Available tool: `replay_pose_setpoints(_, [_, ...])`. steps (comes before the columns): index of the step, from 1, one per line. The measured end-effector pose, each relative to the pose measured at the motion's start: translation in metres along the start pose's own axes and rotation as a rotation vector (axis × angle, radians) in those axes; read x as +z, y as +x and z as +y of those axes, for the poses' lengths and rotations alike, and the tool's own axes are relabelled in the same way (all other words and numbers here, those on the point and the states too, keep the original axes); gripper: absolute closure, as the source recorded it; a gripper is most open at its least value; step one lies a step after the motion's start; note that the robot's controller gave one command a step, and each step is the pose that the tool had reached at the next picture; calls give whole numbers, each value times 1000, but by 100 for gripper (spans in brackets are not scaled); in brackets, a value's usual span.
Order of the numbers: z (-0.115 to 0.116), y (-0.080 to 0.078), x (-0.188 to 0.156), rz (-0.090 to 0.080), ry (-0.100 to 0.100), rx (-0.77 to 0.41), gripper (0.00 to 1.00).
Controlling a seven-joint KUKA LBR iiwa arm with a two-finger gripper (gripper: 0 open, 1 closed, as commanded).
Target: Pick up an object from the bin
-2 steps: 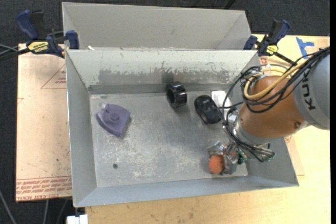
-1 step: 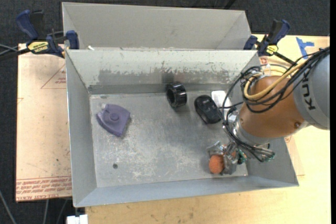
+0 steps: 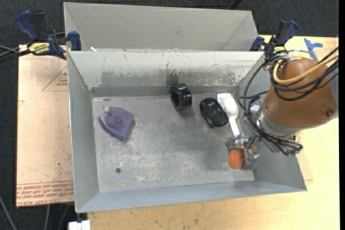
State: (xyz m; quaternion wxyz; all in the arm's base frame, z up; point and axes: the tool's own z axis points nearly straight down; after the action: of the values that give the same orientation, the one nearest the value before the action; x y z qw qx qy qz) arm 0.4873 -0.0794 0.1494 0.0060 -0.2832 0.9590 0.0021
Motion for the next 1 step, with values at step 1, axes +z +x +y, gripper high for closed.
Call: replay_pose_setpoints(1, [0, 0, 0, 0, 0, 0, 100])
